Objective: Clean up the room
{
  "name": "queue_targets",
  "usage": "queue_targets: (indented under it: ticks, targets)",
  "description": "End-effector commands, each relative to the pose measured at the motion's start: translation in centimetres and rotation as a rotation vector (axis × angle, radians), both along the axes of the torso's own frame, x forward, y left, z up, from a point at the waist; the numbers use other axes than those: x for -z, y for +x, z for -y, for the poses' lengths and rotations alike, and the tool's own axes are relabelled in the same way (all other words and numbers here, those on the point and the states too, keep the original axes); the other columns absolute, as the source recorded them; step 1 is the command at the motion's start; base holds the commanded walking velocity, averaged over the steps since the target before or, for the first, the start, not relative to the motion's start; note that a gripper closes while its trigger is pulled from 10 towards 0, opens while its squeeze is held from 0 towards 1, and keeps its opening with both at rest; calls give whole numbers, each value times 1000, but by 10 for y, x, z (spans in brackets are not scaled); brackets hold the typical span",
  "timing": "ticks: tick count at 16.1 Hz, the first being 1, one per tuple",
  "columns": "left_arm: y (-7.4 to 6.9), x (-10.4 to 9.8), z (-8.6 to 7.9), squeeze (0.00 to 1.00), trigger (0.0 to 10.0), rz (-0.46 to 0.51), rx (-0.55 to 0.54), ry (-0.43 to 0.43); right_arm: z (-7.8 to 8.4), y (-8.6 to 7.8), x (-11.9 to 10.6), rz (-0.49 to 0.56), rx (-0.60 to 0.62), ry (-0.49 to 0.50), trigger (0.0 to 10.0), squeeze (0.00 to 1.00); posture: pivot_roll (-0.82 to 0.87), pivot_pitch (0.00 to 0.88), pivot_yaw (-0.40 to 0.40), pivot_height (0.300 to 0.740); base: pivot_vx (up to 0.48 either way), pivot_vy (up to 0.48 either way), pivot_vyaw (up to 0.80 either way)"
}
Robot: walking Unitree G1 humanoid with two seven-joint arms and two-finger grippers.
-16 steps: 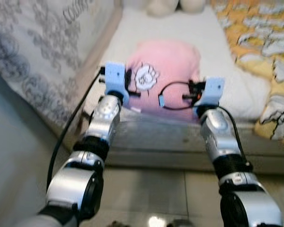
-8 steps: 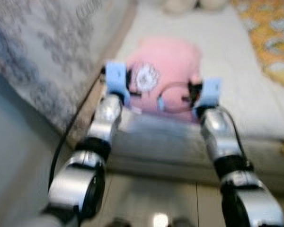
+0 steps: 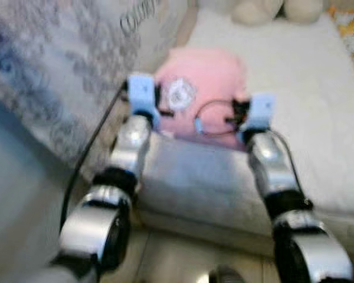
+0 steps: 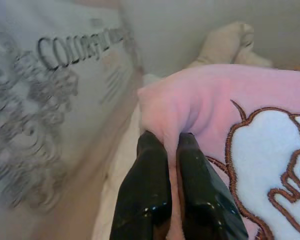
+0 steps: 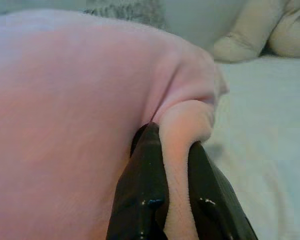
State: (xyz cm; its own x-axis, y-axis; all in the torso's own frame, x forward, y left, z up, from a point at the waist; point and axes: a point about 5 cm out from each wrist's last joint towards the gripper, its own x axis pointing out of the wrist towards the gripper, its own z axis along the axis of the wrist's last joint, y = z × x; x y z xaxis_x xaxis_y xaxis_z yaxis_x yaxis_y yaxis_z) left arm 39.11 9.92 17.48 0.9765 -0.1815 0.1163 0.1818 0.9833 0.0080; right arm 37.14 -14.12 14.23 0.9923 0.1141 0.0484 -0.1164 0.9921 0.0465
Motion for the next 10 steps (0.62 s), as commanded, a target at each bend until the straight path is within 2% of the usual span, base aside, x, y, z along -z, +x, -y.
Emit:
queue_targets:
  ticks: [1,10]
  targets:
    - [4,-13,-13,0,10000,40,-41,3,-9,3,-11,45,-14,21,10000,0,-166,0,84,732,458,0,0]
    - [5,-11,-12,0,10000,29,-50,-5,-9,3,-10,36,-21,13,10000,0,-166,0,80,732,458,0,0]
